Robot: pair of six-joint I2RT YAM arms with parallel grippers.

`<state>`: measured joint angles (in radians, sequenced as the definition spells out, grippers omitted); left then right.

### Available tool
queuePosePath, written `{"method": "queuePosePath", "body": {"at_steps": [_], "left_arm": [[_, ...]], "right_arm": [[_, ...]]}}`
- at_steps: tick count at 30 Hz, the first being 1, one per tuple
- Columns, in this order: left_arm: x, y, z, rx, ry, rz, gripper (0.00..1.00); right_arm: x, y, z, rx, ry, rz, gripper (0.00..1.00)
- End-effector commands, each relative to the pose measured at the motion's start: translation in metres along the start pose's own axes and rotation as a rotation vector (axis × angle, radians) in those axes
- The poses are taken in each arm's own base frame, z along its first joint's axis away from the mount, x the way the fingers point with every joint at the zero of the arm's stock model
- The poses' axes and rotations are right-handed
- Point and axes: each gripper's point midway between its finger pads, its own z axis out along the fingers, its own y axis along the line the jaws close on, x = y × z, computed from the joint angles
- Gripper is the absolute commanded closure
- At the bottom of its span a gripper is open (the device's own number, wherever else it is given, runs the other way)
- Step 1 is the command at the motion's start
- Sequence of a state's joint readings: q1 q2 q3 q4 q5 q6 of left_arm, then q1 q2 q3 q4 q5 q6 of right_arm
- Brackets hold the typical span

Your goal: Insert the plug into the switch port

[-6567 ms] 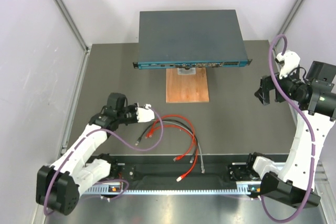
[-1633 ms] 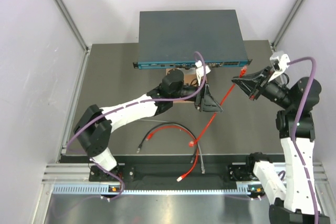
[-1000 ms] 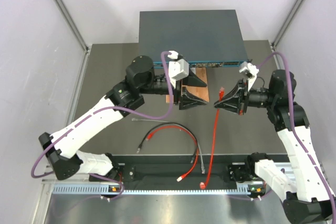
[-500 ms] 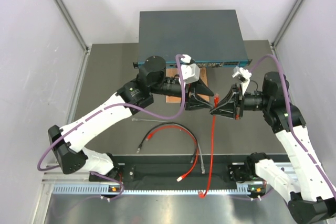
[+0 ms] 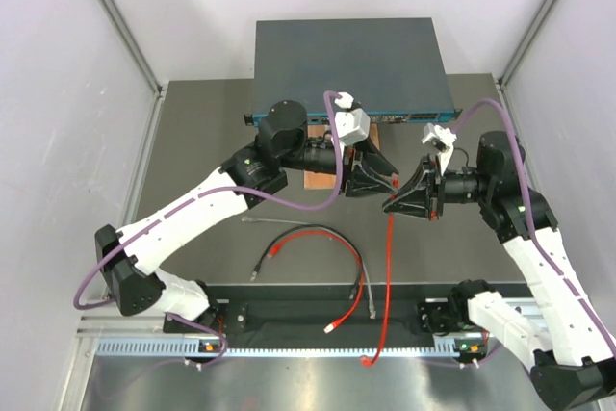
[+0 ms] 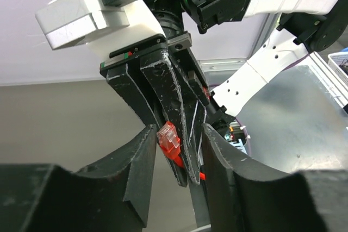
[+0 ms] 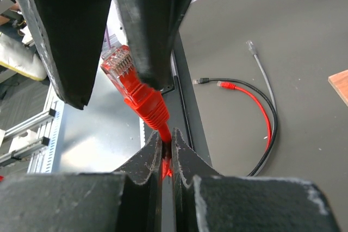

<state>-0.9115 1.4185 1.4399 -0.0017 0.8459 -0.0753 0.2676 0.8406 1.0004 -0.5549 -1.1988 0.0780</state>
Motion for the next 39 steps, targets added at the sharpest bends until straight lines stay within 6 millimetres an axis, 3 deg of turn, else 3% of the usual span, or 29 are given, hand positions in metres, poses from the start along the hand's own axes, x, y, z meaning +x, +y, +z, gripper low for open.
{"method": "queuePosePath", "body": {"at_steps": [1,7,18,20,21,24,27,28,31,32,35,39], "left_arm": [[-0.034,-0.007,0.004,0.036,-0.084,0.058,0.58],[-0.028,-0.014,0.005,0.079,-0.074,0.007,0.78],[-0.018,-0.019,0.004,0.1,-0.056,-0.016,0.81],[-0.015,-0.019,0.004,0.105,-0.048,-0.019,0.97],[-0.013,-0.019,0.003,0.106,-0.039,-0.03,1.0],[-0.01,-0.018,0.002,0.091,-0.03,-0.052,1.0],[-0.009,-0.012,-0.002,0.025,-0.028,-0.088,1.0],[-0.005,-0.007,-0.005,-0.01,-0.013,-0.115,1.0],[-0.001,0.003,-0.014,-0.114,0.023,-0.175,1.0],[0.008,0.004,-0.019,-0.151,0.065,-0.221,1.0],[0.017,0.018,-0.033,-0.293,0.118,-0.277,1.0],[0.018,0.042,-0.057,-0.52,0.151,-0.308,1.0]], "right_arm": [[-0.004,0.008,0.002,-0.037,0.0,-0.035,1.0],[-0.011,0.007,0.004,-0.049,-0.011,-0.036,1.0],[-0.013,0.01,0.006,-0.081,-0.01,-0.011,1.0],[-0.014,0.01,0.007,-0.083,-0.012,-0.008,1.0],[-0.015,0.009,0.007,-0.079,-0.016,-0.01,0.96],[-0.02,0.006,0.006,-0.046,-0.025,-0.021,0.63],[-0.028,-0.007,0.002,0.05,-0.038,-0.05,0.31],[-0.033,-0.019,-0.002,0.127,-0.044,-0.101,0.25],[-0.053,-0.035,-0.02,0.29,-0.072,-0.203,0.2],[-0.061,-0.04,-0.028,0.344,-0.091,-0.22,0.18],[-0.092,-0.037,-0.047,0.445,-0.142,-0.307,0.16],[-0.111,-0.033,-0.061,0.535,-0.158,-0.346,0.12]]}}
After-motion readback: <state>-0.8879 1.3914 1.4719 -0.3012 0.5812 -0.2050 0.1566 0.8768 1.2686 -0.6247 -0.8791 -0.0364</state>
